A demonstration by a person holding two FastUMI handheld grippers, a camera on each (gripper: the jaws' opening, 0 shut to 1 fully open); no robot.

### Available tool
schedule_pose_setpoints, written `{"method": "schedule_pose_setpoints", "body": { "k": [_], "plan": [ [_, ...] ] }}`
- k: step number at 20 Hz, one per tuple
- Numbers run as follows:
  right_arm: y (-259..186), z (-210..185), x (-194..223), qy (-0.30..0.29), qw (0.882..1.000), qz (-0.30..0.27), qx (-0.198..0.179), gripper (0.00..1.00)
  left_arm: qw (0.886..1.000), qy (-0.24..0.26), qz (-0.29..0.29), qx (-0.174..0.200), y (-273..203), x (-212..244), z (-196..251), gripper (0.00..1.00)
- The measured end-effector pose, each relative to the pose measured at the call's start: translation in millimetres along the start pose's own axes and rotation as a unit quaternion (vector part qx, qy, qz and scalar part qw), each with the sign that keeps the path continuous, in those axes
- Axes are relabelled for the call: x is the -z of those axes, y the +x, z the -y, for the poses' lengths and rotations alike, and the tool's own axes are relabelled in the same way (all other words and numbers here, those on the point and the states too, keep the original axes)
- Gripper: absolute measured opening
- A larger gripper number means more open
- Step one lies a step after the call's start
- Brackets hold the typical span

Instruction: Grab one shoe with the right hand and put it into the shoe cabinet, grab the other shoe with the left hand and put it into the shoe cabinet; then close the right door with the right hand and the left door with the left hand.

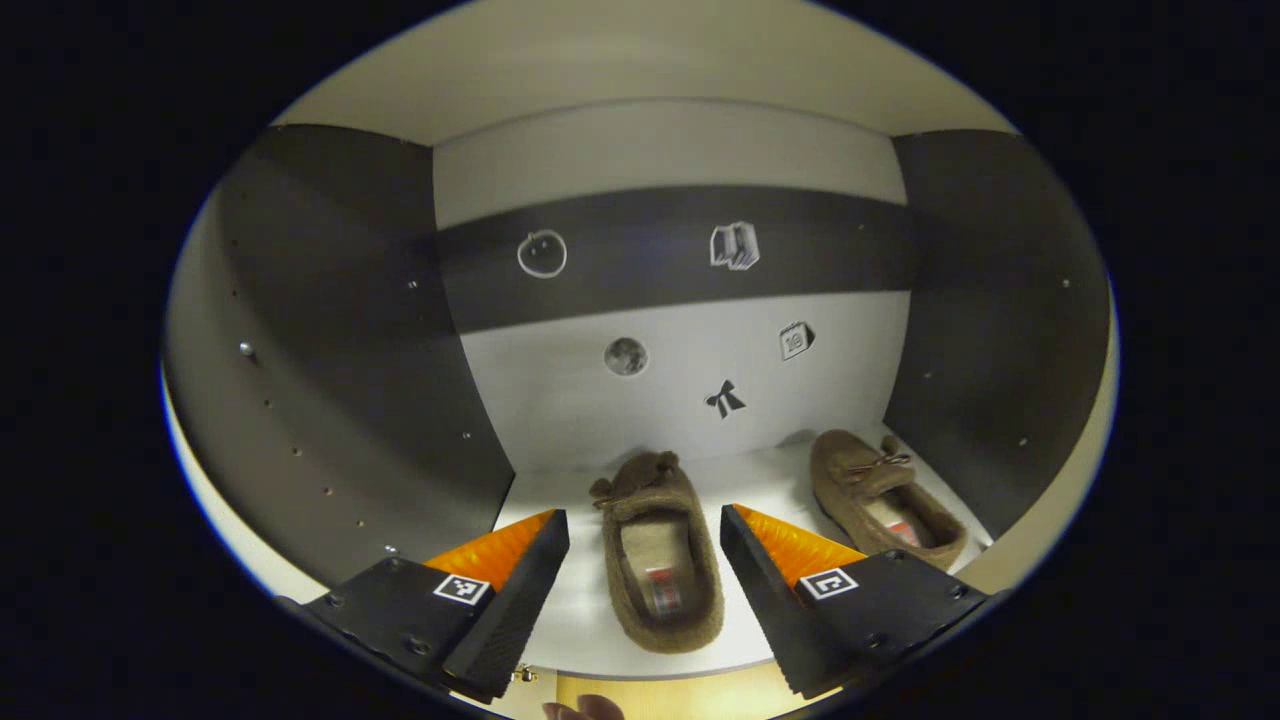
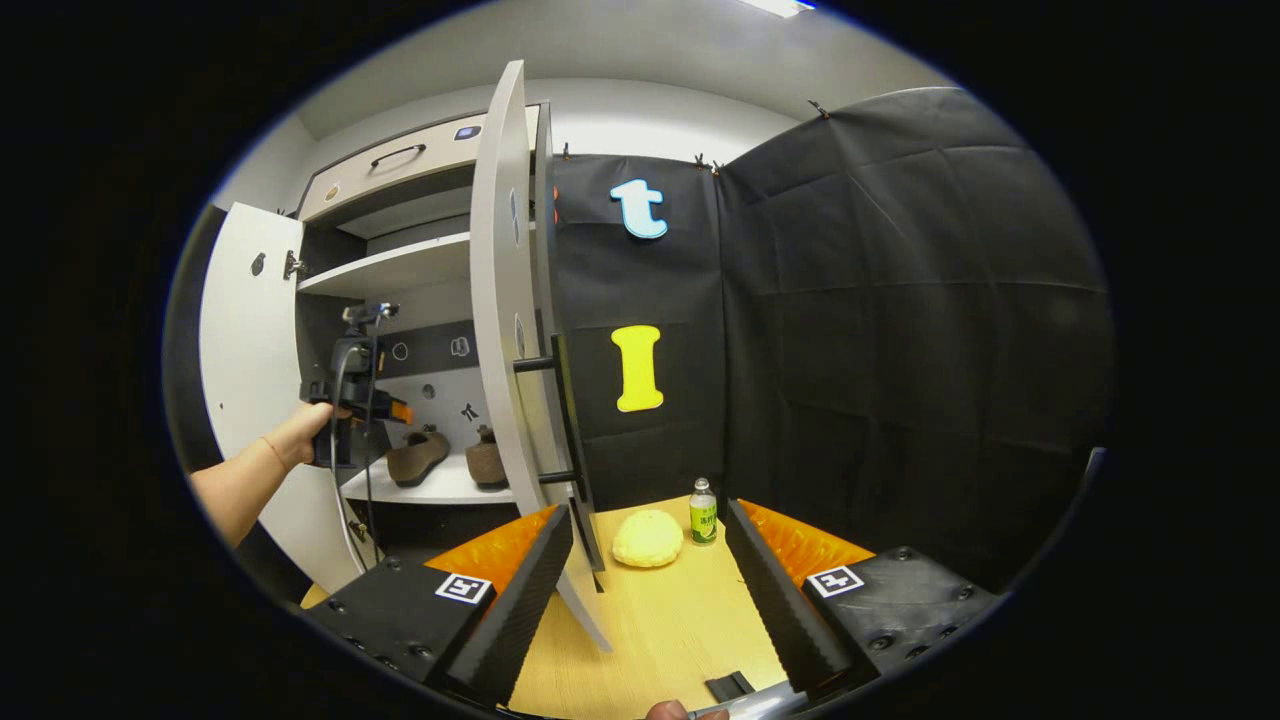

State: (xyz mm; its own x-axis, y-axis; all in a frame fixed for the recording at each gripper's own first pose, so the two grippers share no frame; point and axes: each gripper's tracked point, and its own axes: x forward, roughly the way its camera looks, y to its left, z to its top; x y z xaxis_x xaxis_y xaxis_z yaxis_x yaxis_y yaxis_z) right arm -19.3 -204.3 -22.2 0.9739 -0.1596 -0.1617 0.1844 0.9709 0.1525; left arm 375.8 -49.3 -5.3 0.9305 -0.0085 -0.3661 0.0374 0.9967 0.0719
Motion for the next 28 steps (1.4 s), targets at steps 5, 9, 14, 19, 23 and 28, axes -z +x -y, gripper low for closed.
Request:
{"method": "schedule_pose_setpoints", "body": {
  "k": [5,9,14,19,23,28],
  "plan": [
    [17.9,6.8,-4.1,-0.017,1.000,0.005,-0.001,0.98,0.994,-0.005,0.099,0.036,-85.0,-26.2,20.8,0.96],
    [43.8,8.8,-8.4,0.002,1.000,0.001,-0.016,0.98,0.985,-0.003,0.164,0.046,-155.2,-34.3,27.0,1.00],
    [84.0,16.8,-16.5,0.017,0.999,-0.003,-0.027,0.99,0.979,-0.031,0.197,0.034,-225.2,-19.0,18.2,0.99],
    [109.5,6.8,-20.0,0.022,0.999,0.003,-0.041,0.99,0.975,-0.055,0.213,0.007,-272.5,22.7,2.4,0.96],
    [112.5,4.1,-21.6,0.032,0.999,0.010,-0.038,0.98,0.974,-0.051,0.220,-0.014,-299.5,56.3,-8.7,0.96],
    [107.9,-1.5,-24.1,0.015,0.999,0.026,-0.016,0.98,0.976,-0.060,0.208,-0.003,-322.5,85.5,-17.0,0.96]
  ]
}}
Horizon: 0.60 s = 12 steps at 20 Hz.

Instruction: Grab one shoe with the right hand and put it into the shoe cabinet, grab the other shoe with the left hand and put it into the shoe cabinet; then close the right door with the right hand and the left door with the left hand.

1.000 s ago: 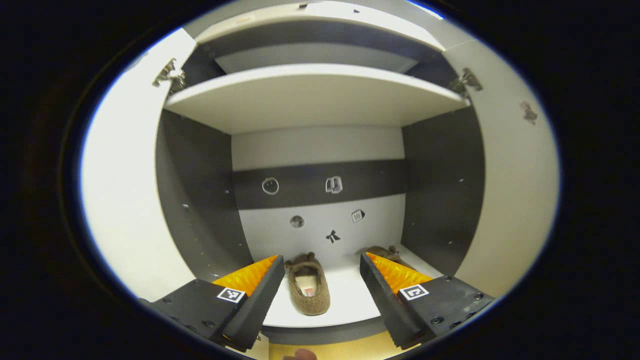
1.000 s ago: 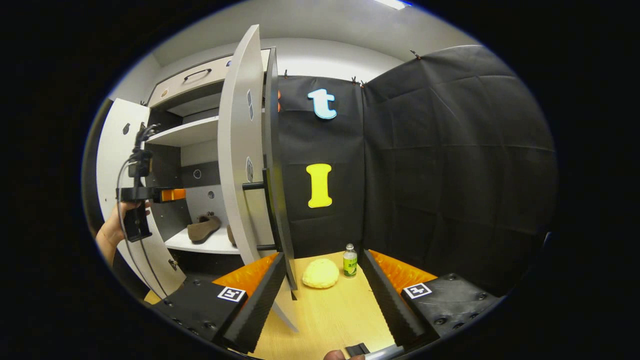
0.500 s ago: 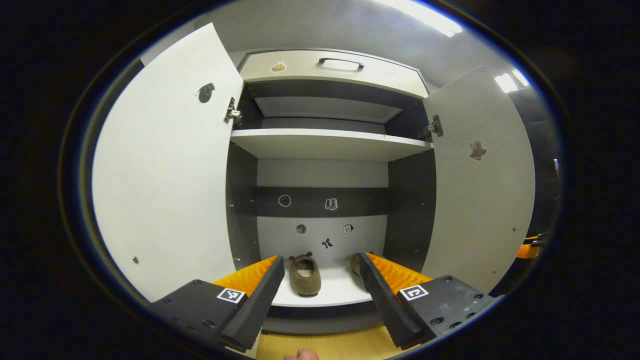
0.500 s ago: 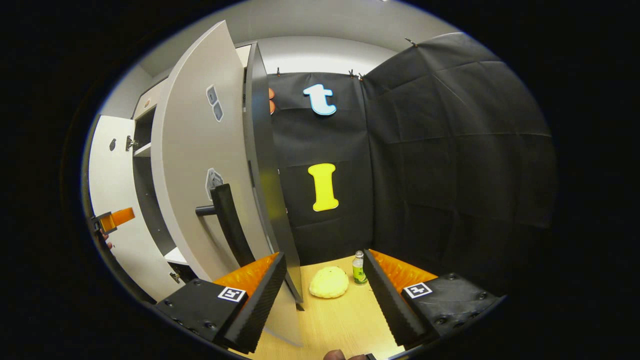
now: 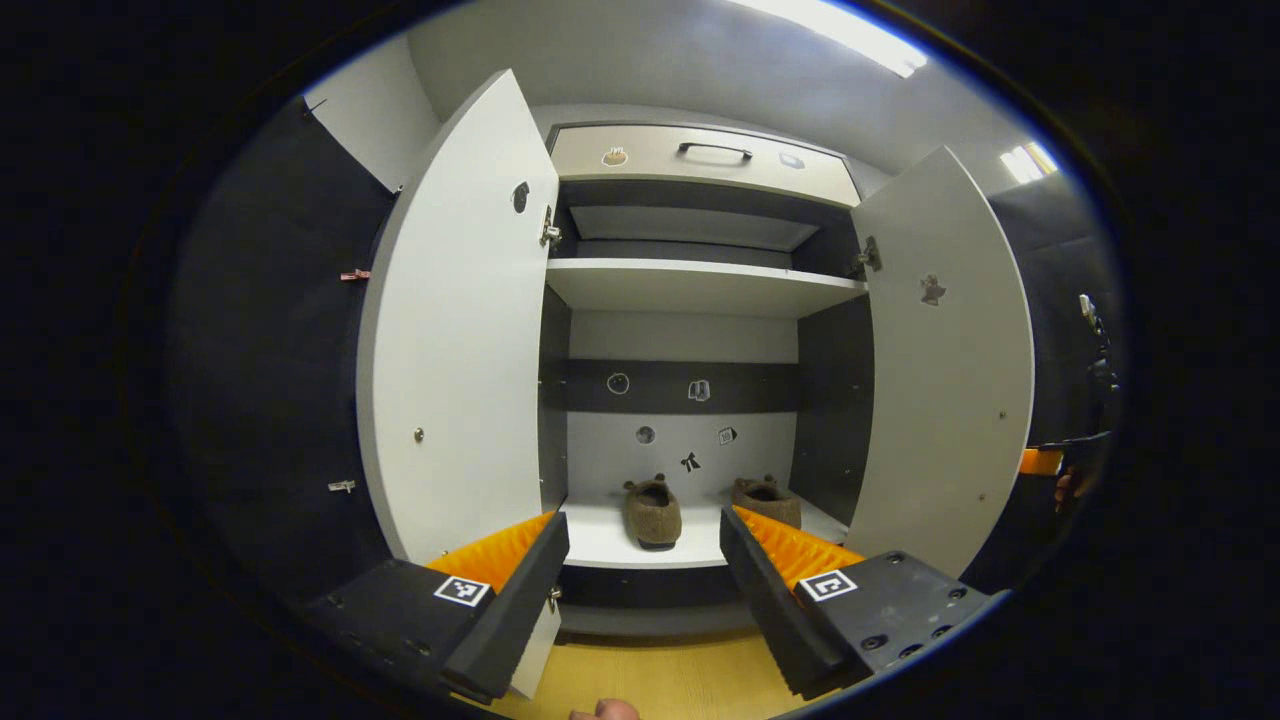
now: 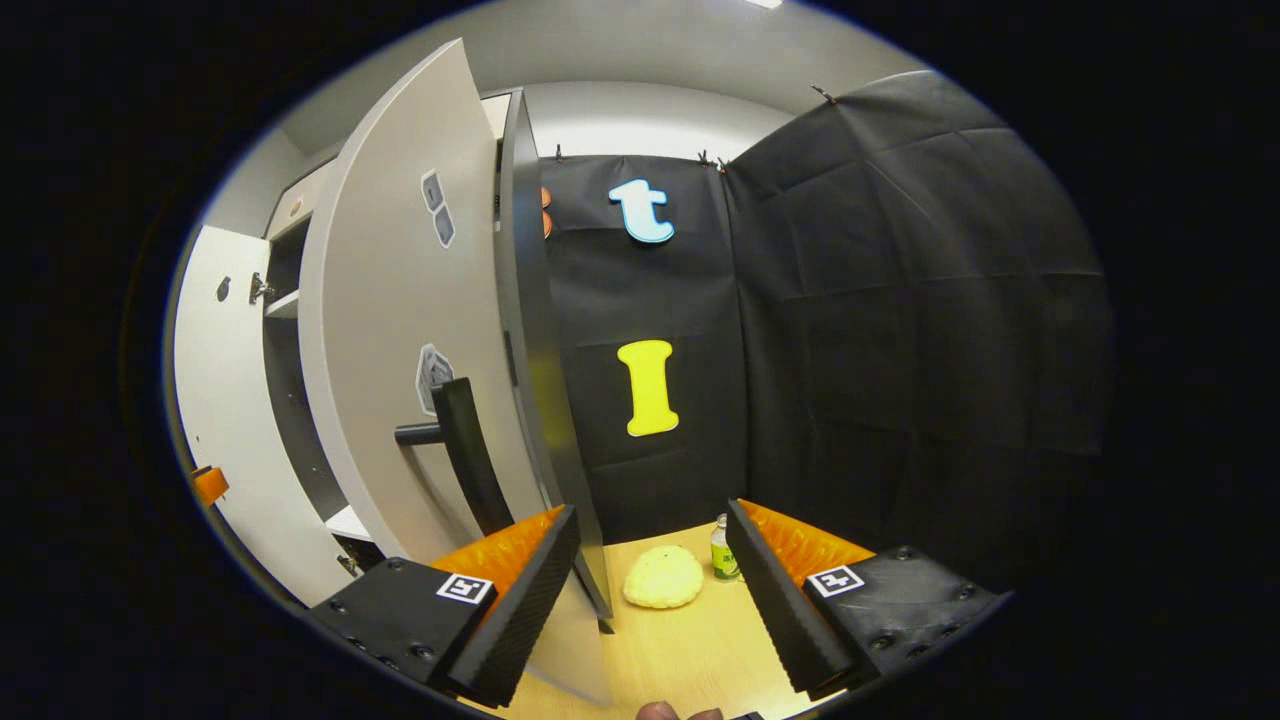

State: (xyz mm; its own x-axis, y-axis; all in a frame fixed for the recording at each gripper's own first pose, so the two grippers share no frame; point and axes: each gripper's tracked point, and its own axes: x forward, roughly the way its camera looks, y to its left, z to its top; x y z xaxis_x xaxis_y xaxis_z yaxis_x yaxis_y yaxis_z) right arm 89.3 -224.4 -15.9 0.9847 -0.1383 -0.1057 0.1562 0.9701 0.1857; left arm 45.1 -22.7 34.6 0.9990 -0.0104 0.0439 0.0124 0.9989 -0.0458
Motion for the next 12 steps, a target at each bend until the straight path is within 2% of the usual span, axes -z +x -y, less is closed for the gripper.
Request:
{"method": "schedule_pose_setpoints", "body": {
  "k": [2,6,12],
  "plan": [
    [-2.4,-2.7,-0.1,-0.005,1.000,0.001,0.009,0.98,1.000,0.001,-0.001,0.009,-8.4,1.5,-4.6,0.96],
    [-11.3,-20.3,4.9,0.007,1.000,0.001,0.013,1.00,1.000,0.005,0.004,0.002,-22.0,-2.1,-25.5,0.96],
    [-19.5,-74.4,16.4,0.012,1.000,-0.004,-0.023,0.98,1.000,0.015,0.013,-0.007,-41.0,-7.8,-48.4,0.96]
  ]
}}
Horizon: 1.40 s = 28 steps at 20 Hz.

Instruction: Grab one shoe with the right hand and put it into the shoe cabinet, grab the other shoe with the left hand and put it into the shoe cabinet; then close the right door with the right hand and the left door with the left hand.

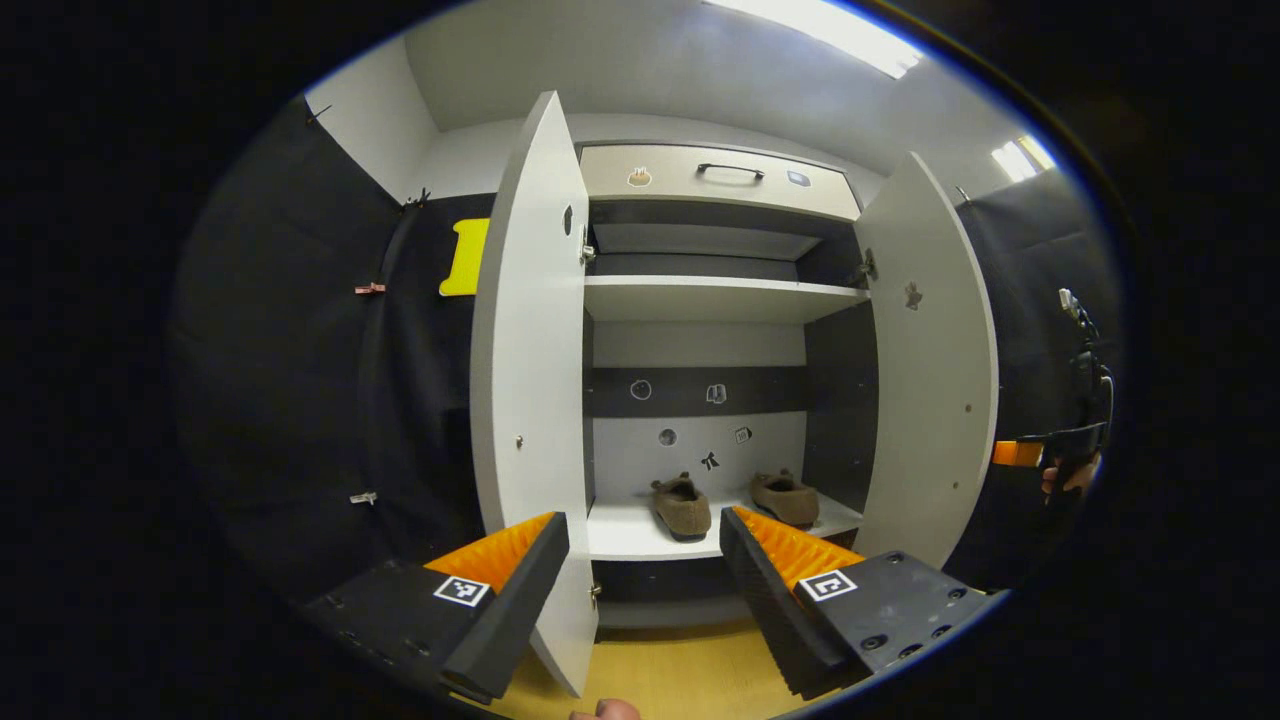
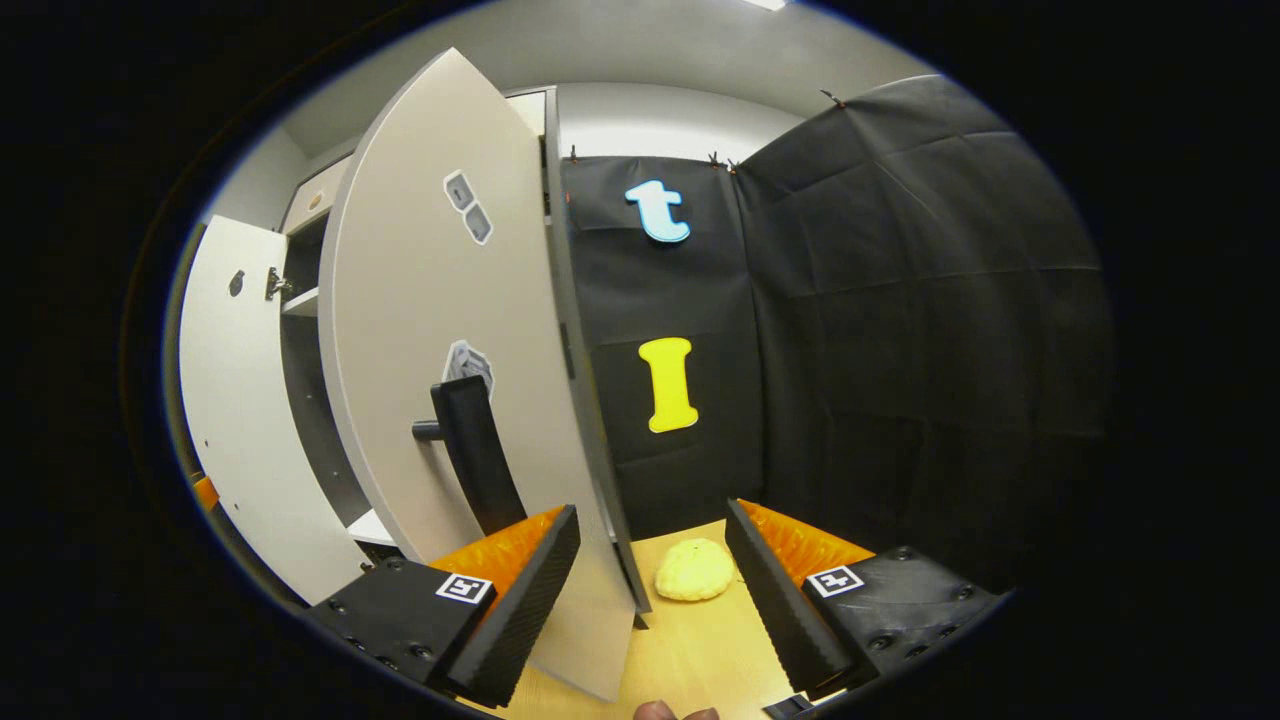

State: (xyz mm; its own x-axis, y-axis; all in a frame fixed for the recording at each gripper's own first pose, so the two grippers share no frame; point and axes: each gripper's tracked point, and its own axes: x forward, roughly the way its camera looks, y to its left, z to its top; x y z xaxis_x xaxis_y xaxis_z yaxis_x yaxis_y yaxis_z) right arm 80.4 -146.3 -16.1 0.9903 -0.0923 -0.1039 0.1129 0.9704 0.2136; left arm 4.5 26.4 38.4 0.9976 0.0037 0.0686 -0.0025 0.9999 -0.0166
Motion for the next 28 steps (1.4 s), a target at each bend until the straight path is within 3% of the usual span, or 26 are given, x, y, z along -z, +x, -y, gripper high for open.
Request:
{"method": "schedule_pose_setpoints", "body": {
  "k": [8,17,23,28],
  "plan": [
    [9.7,-94.8,17.3,-0.022,0.997,-0.006,-0.075,0.98,0.999,0.006,-0.013,-0.031,-16.9,7.9,-41.5,0.96],
    [-18.4,-204.1,50.8,-0.026,0.981,-0.044,-0.185,0.98,0.996,-0.007,-0.042,-0.076,-19.8,21.5,-108.1,0.96],
    [-48.6,-227.4,65.1,-0.033,0.973,-0.060,-0.219,0.99,0.993,-0.011,-0.055,-0.108,-4.2,29.9,-159.8,0.96],
    [-59.4,-222.7,64.8,-0.033,0.973,-0.063,-0.219,0.99,0.989,0.020,-0.045,-0.142,21.1,26.9,-194.3,0.97]
  ]
}}
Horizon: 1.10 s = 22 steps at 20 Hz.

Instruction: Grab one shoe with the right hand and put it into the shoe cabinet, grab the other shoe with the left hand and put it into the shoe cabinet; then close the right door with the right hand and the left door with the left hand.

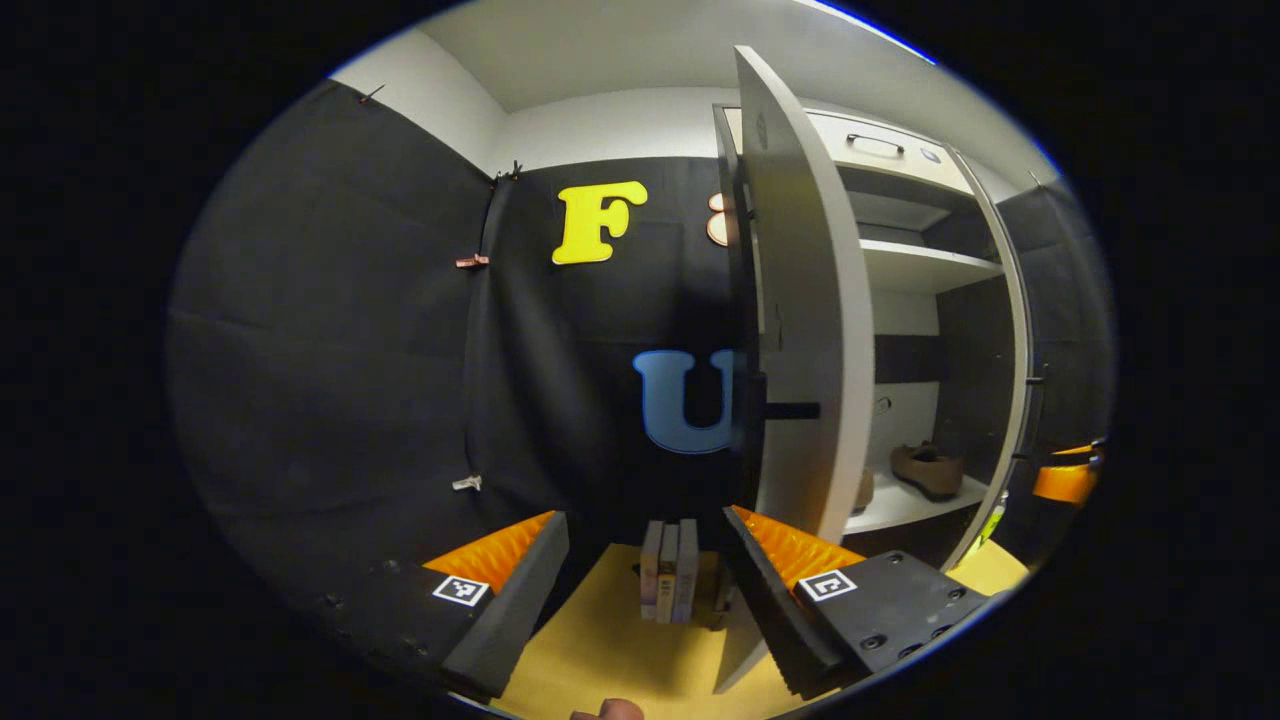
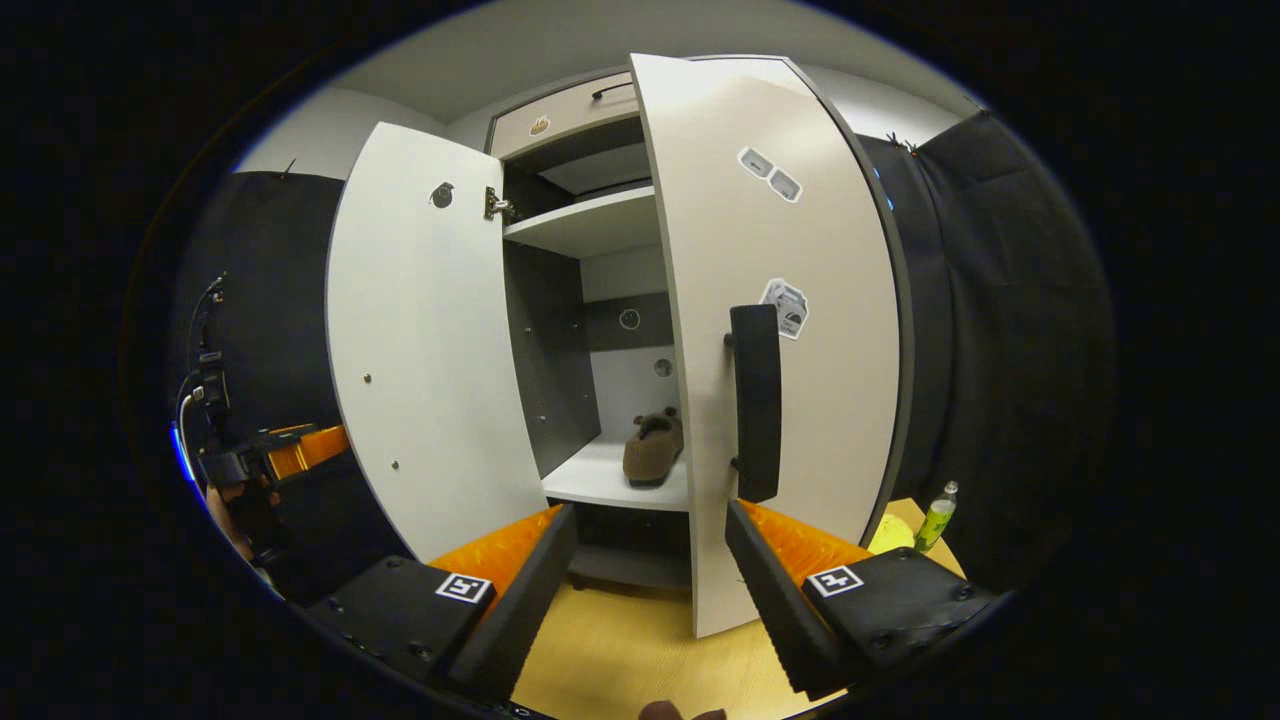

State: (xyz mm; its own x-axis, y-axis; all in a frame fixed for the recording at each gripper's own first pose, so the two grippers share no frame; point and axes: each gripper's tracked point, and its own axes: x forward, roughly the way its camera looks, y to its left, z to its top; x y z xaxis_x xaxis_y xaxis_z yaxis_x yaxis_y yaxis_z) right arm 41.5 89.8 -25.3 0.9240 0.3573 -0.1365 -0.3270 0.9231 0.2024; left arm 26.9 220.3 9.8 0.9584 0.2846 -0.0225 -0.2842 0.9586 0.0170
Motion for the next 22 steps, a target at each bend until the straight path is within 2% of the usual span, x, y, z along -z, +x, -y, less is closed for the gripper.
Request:
{"method": "schedule_pose_setpoints", "body": {
  "k": [3,7,8,10,12,14,17,20,21,22],
  "plan": [
    [-9.3,9.6,-1.1,0.003,1.000,0.001,0.008,0.99,1.000,-0.001,0.001,-0.010,23.8,1.3,-8.3,0.96],
    [-14.0,21.9,-5.4,0.011,1.000,0.002,0.019,0.98,1.000,0.001,-0.009,0.002,31.8,9.3,-4.8,0.96],
    [-15.3,24.8,-6.8,0.015,1.000,0.004,0.021,0.99,1.000,0.002,-0.012,0.010,32.8,10.0,3.0,0.99],
    [-18.1,30.1,-9.2,0.022,0.999,0.006,0.025,0.99,1.000,0.004,-0.011,0.012,34.3,9.5,9.4,0.94],
    [-21.6,33.5,-10.8,0.027,0.999,0.007,0.027,0.99,0.999,-0.009,-0.015,0.029,30.9,12.5,17.0,0.92],
    [-24.4,35.5,-12.0,0.028,0.999,0.008,0.026,0.99,0.998,-0.028,-0.025,0.050,25.6,15.4,31.6,0.92],
    [-26.2,38.9,-15.9,0.028,0.999,0.009,0.023,0.99,0.997,-0.009,-0.024,0.071,25.1,9.8,54.4,0.94],
    [-25.2,41.7,-16.9,0.031,0.999,0.009,0.022,0.99,0.996,-0.012,-0.022,0.089,17.9,9.5,91.5,0.94],
    [-25.5,44.2,-17.0,0.030,0.999,0.008,0.022,0.98,0.995,-0.013,-0.021,0.092,18.2,8.5,101.8,0.90],
    [-25.5,46.5,-17.0,0.029,0.999,0.008,0.023,0.99,0.995,-0.012,-0.020,0.095,18.8,8.0,111.2,0.94]
  ]
}}
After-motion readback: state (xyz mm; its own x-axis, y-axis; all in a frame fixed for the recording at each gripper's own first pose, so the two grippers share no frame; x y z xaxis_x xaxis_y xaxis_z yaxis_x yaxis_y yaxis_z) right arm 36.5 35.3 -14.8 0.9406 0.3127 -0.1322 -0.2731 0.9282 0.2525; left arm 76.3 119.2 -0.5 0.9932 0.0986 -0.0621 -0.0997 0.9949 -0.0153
